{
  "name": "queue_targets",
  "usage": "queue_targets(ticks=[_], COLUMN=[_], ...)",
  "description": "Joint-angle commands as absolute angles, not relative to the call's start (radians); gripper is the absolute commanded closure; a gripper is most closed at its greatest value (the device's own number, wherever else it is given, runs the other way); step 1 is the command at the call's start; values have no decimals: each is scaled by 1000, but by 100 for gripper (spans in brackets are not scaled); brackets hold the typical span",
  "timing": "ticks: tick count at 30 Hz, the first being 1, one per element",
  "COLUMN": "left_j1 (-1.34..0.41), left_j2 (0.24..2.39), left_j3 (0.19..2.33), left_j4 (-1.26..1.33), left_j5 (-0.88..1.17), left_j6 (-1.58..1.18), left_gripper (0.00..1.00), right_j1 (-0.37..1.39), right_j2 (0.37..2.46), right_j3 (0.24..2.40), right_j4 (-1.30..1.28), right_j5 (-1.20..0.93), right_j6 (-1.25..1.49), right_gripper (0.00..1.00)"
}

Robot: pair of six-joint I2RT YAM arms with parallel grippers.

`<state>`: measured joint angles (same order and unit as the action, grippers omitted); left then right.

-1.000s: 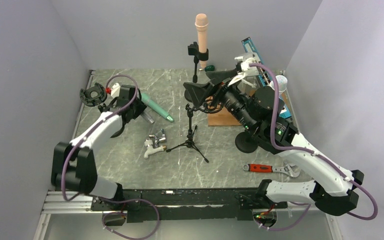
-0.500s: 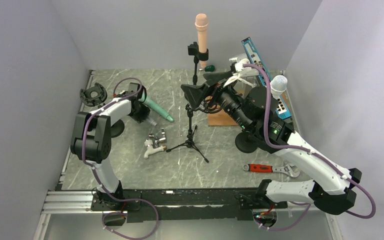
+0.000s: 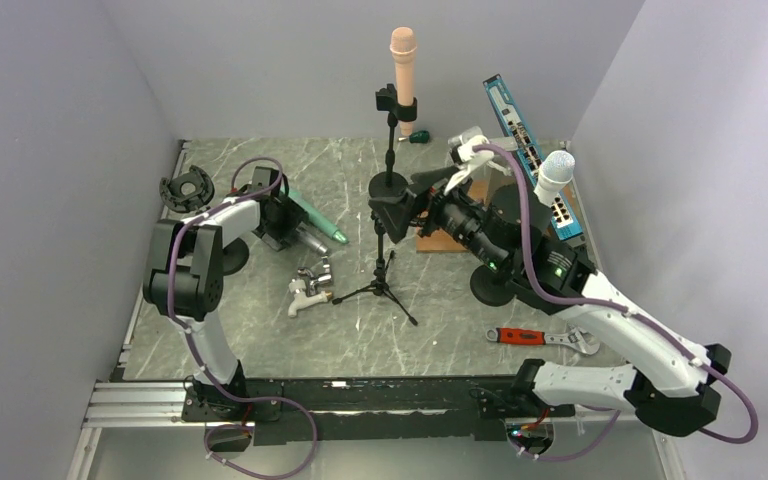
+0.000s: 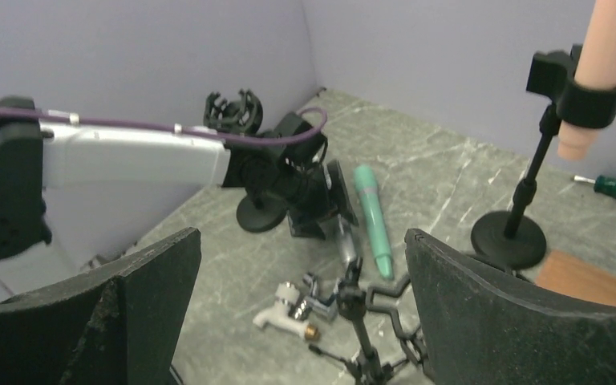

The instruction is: Remove the microphone from the stand

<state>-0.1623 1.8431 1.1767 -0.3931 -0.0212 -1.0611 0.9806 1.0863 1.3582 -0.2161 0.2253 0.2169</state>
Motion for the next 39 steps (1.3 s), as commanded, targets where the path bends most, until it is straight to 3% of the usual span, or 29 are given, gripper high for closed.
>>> queue_targets(ticks=[1, 7, 11, 20, 28, 32, 37, 39], left_j1=[-158, -158, -158, -163, -180, -187, -208, -228], left_j2=[1851, 1824, 1788, 1658, 1516, 1458, 1397, 1366], left_j3=[1203, 1216, 1195, 1181, 1120, 1106, 1094, 1094], left_j4=[-400, -410, -379, -363, -201, -99, 15, 28], left_j5=[3, 3, 61, 124, 225, 315, 441, 447], left_j6=[-1039, -1022, -1015, -966, -870, -810, -739, -694], left_gripper=[21, 18, 18, 18, 21, 22, 24, 24], right_j1=[982, 986, 990, 991, 1012, 1012, 1013, 1012], right_j2=[970, 932, 888, 840, 964, 1000, 1055, 1088], right_j3=[1307, 1314, 1201, 799, 716, 687, 663, 661], right_j4=[-286, -391, -357, -184, -174, -119, -31, -5], right_j5=[145, -255, -333, -73, 230, 320, 404, 448], right_j6=[207, 214, 320, 762, 984, 1067, 1124, 1099], right_gripper=[0, 0, 0, 0, 1, 16, 19, 27])
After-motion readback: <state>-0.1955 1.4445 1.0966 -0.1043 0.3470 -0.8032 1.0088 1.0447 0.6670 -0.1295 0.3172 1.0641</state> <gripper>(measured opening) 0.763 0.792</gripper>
